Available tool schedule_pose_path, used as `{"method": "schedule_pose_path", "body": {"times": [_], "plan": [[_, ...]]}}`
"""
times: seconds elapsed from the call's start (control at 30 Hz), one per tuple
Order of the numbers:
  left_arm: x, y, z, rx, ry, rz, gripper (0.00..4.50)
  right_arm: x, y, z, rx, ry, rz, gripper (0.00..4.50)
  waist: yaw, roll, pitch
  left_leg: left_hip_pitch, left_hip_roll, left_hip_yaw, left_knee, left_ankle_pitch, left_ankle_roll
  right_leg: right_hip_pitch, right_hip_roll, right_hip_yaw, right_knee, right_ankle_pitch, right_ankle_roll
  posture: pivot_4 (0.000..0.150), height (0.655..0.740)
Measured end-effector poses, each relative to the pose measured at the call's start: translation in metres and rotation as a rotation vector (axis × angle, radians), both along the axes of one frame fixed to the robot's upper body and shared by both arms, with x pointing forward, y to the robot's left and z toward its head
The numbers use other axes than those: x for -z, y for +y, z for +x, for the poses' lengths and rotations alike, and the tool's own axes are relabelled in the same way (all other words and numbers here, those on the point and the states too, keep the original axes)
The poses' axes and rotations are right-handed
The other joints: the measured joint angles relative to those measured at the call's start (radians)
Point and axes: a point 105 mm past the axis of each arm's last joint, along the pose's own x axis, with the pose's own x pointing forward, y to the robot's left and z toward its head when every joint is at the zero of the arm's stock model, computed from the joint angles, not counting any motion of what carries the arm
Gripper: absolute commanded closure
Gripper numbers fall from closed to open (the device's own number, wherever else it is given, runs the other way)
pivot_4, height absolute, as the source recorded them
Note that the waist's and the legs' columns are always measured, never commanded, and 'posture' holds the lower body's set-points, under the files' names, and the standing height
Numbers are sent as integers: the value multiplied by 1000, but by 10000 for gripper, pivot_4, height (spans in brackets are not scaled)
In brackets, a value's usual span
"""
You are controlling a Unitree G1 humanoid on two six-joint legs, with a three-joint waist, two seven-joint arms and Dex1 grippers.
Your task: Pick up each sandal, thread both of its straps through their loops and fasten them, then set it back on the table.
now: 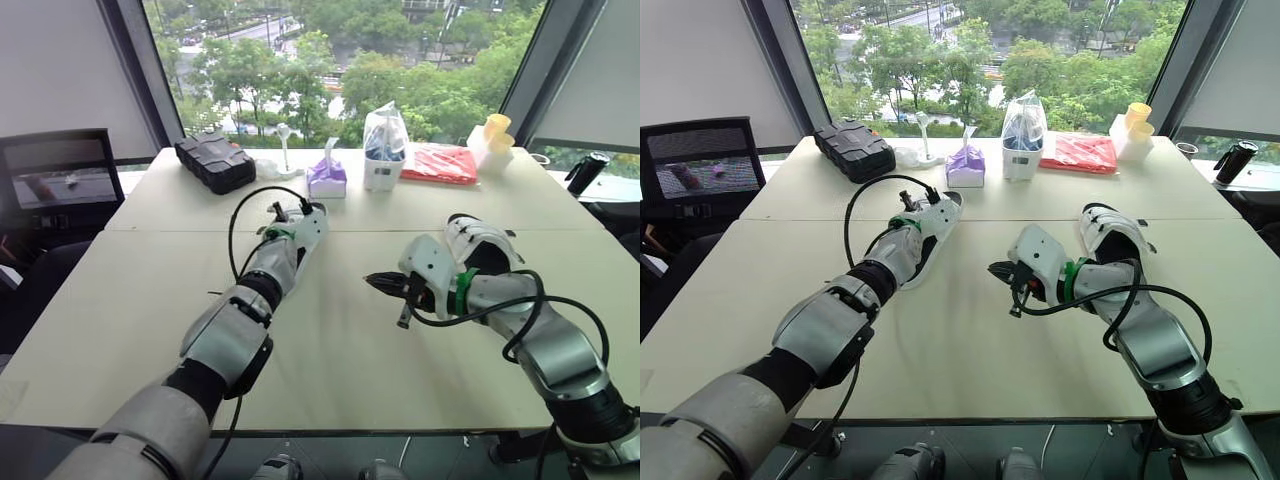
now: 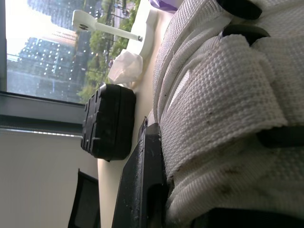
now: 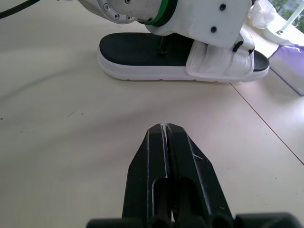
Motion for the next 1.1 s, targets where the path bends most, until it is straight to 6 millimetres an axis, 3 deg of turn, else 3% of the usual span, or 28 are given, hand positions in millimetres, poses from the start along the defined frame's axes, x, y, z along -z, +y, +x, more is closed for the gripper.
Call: {"method": "schedule_pose_path", "body": {"times": [0.03, 0.1, 0.27, 0.63, 0.73, 0.93, 1.1], "plan": [[1, -2, -1, 1, 9, 3, 35326, 0, 0, 0, 1, 0, 0, 45000, 0, 0, 0, 0, 0, 0, 0, 0, 0, 0, 0, 0, 0, 0, 0, 1500, 7400], [4, -6, -2, 7, 35, 6, 27248, 0, 0, 0, 3, -2, 0, 45000, 0, 0, 0, 0, 0, 0, 1, 0, 0, 0, 0, 0, 0, 0, 0, 1500, 7400], [4, -6, -2, 1, 65, 5, 2005, 0, 0, 1, 8, -4, 1, 45000, -2, 0, 0, 0, 0, 0, 1, 0, 0, 0, 0, 0, 1, 0, 0, 1500, 7400], [3, -7, -4, 68, 221, -72, 867, -1, -1, 1, 12, -7, 2, 45000, -1, 2, -2, 1, 0, 0, 3, -1, 1, 2, 0, 0, 1, 0, 0, 1500, 7400], [5, 3, -10, 79, 271, -127, 867, 0, 1, 1, 7, -6, 1, 45000, -3, 3, -2, 2, 0, 1, 3, -1, 2, 2, 0, 1, 1, 0, 0, 1500, 7400], [7, 33, -51, 136, 458, -344, 867, -1, 3, 3, -11, -3, 2, 45000, -24, 5, -4, 4, 1, 2, 1, -2, 2, 3, 0, 4, 1, 0, 0, 1500, 7400], [7, 35, -86, 301, 565, -606, 867, -1, 1, 5, -26, -3, -1, 45000, -20, 5, -4, 3, 1, 1, 2, -2, 2, 2, -1, 5, 0, 0, 0, 1500, 7400]]}}
